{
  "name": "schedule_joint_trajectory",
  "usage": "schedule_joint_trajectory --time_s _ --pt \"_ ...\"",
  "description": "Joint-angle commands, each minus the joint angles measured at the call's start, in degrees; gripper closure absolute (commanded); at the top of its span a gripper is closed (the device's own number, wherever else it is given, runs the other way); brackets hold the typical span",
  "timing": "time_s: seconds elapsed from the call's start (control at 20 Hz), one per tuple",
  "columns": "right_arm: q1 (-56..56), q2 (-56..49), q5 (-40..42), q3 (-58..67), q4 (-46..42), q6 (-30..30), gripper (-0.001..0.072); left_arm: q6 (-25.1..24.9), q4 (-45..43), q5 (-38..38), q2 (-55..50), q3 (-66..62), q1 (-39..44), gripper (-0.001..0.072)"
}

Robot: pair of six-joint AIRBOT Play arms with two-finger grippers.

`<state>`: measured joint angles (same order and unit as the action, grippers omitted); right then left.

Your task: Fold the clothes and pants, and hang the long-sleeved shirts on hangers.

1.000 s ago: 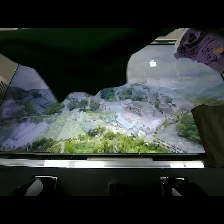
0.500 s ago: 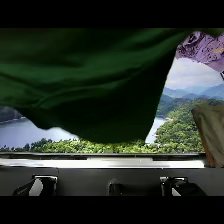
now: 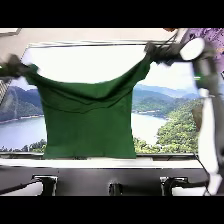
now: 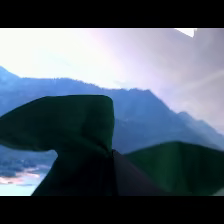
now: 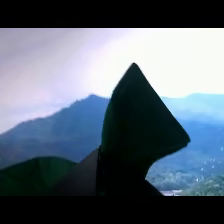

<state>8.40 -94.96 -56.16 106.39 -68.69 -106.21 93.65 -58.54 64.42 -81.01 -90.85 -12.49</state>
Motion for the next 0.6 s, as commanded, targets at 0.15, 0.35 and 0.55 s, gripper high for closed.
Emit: schedule_joint_trajectory --time_s 0.15,0.35,0.55 --pt "0.13 -17.44 -2.03 0.07 11.39 -5.7 0.0679 -0.15 0.0 -1.03 -17.7 -0.09 2.21 0.0688" --pt "-1.05 -16.22 -5.16 0.07 13.22 -5.2 0.0395 -0.15 -0.02 -3.41 -17.9 -0.72 2.1 0.0688" --pt "-7.91 -9.6 -22.03 0.07 13.73 9.27 0.0272 -0.15 0.0 -1.9 -17.7 -1.64 2.1 0.0688"
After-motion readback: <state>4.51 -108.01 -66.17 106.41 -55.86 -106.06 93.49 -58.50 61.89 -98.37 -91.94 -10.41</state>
